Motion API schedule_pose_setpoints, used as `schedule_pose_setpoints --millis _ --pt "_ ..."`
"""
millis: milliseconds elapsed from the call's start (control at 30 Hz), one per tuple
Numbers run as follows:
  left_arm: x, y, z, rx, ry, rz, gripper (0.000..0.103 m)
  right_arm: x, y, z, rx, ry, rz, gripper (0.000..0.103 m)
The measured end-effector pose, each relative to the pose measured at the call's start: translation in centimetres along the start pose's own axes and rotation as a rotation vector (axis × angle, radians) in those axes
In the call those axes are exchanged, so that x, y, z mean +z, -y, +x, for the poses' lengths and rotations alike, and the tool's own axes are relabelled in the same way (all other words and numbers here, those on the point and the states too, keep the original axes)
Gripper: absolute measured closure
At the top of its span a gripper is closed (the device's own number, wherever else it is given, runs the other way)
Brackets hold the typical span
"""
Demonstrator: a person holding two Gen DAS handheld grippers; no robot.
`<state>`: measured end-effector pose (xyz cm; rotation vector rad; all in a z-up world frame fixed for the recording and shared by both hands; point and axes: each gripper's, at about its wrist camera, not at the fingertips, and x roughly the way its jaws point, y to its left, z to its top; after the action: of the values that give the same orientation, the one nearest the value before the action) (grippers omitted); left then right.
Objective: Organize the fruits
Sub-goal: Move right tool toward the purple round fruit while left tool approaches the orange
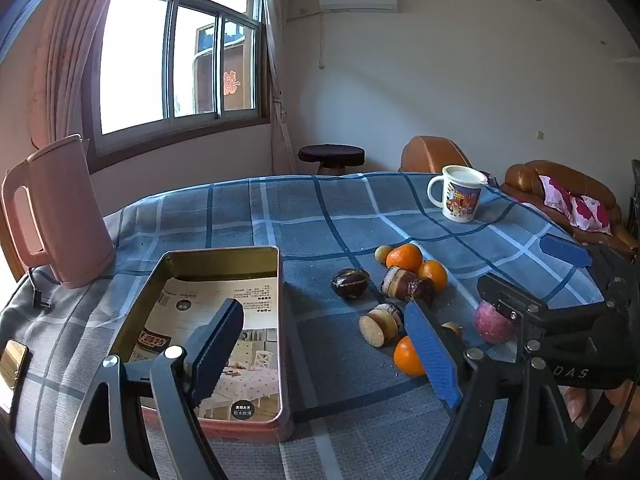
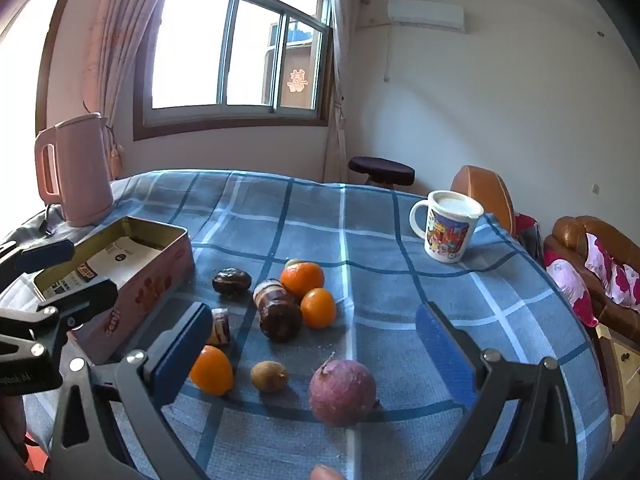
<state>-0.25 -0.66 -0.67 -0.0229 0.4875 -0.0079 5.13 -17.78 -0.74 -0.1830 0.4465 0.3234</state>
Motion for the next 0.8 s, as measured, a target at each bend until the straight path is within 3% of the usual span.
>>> schedule_pose_setpoints --millis 800 --pt "0.17 0.24 0.0 0.002 0.0 0.005 0.019 -0.16 0.16 -0.33 0.001 -0.001 0.012 0.0"
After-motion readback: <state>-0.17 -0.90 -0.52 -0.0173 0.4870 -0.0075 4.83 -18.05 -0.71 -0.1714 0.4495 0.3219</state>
